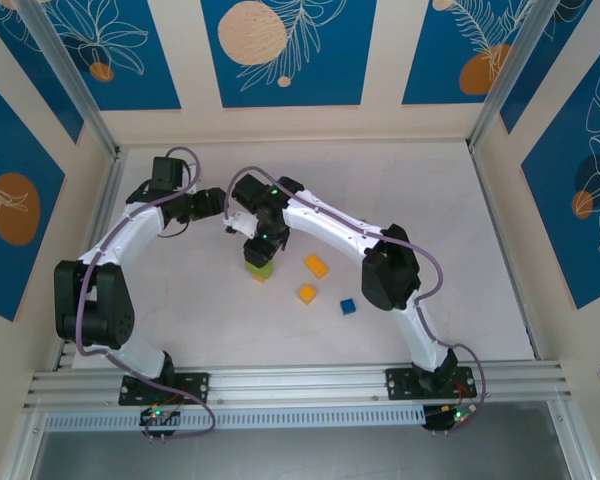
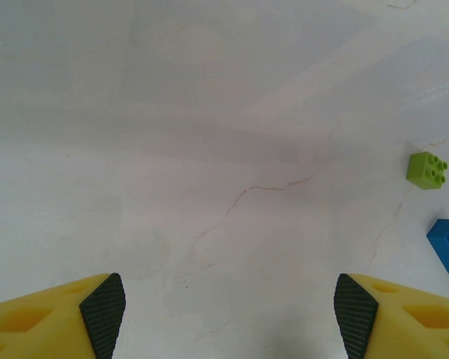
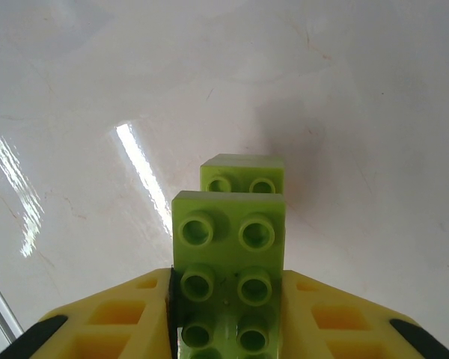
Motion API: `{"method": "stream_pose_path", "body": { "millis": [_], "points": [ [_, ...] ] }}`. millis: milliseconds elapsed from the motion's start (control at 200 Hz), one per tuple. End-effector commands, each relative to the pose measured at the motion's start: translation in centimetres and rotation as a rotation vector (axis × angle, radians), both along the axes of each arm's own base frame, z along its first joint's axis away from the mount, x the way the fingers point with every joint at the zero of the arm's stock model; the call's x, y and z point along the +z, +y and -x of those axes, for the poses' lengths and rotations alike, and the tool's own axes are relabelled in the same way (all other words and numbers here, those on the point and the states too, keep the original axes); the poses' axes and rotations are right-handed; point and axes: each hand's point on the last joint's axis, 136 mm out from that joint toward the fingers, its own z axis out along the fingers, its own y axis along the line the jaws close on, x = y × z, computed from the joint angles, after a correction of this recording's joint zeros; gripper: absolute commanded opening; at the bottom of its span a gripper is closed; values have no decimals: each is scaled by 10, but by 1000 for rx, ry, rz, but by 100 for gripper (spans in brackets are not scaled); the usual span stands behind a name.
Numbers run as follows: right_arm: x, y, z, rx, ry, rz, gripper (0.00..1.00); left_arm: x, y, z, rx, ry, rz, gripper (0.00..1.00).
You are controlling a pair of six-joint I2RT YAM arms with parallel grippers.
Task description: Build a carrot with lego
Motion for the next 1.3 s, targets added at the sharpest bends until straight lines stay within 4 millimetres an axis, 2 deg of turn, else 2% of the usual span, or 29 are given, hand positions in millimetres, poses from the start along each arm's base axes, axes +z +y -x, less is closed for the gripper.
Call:
{"method": "stream_pose_path", "body": {
  "millis": [0, 1295],
  "points": [
    [-34, -9, 18, 0, 97, 108, 34, 7, 4, -2, 7, -20, 20, 76],
    [-1, -5, 8, -41, 65, 29, 32, 8, 4, -1, 8, -23, 22, 76]
  ]
}}
